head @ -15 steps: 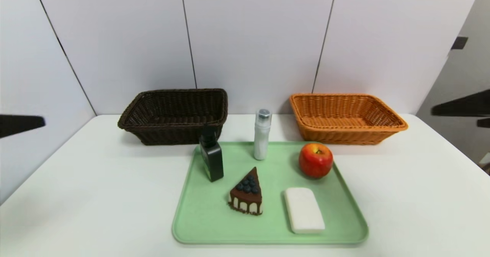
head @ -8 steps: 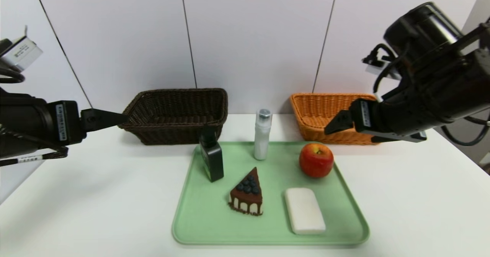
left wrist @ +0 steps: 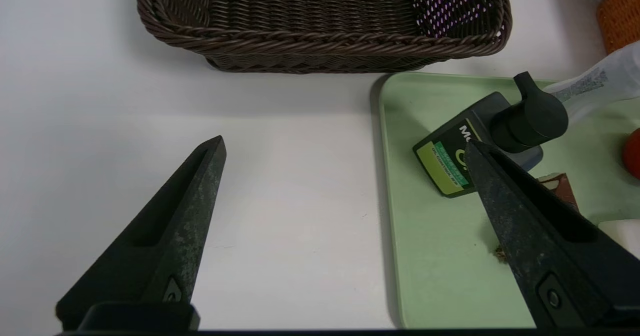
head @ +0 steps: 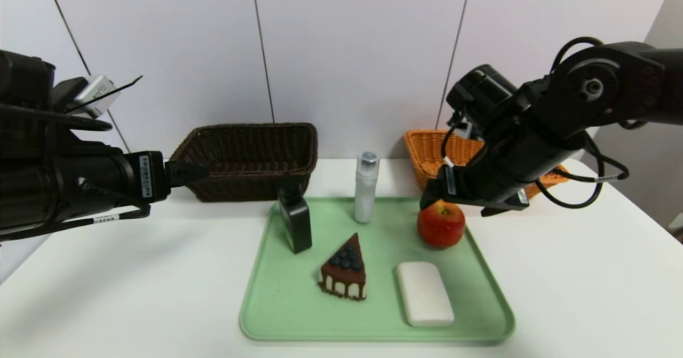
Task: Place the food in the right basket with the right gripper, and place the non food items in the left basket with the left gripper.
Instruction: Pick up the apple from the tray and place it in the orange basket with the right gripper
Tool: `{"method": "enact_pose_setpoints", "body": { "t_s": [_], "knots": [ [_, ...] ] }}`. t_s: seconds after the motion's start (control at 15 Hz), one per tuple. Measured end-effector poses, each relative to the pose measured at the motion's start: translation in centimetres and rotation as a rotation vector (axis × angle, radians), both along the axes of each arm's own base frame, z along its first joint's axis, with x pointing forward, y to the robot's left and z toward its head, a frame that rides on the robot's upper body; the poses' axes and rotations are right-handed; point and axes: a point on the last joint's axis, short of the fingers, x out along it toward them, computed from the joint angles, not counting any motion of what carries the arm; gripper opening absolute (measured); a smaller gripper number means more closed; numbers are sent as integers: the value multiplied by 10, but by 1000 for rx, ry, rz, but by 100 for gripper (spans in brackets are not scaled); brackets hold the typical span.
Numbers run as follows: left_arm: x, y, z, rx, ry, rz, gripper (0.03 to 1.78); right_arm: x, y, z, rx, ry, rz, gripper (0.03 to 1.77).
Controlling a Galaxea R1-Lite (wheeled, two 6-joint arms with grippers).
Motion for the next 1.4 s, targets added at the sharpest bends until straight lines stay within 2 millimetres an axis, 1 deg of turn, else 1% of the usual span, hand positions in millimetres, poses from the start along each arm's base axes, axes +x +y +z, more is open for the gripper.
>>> {"method": "enact_pose_setpoints", "body": {
  "t_s": [0.27, 0.47, 0.67, 0.87, 0.93, 1.07, 1.13, 1.4],
  "knots": [
    [0, -7, -1, -15, 8, -22, 169, 13, 4, -20, -21, 48, -12, 171],
    [-1, -8, 0, -18, 5, -26, 169, 22, 8, -32, -32, 72, -18, 171],
    [-4, -7, 3, -20, -5, -26, 169, 26, 11, -40, -45, 87, -17, 171],
    [-8, -5, 5, -24, -15, -26, 169, 28, 13, -43, -52, 92, -15, 171],
    [-9, -5, 5, -25, -18, -25, 169, 29, 13, -45, -63, 91, -18, 168],
    [-11, -4, 7, -28, -26, -24, 169, 31, 13, -48, -91, 83, -32, 132],
    [-13, -4, 8, -28, -28, -26, 169, 31, 14, -49, -93, 83, -33, 124],
    [-18, -1, 7, -20, -9, -27, 169, 31, 15, -48, -85, 84, -27, 120]
  ]
}}
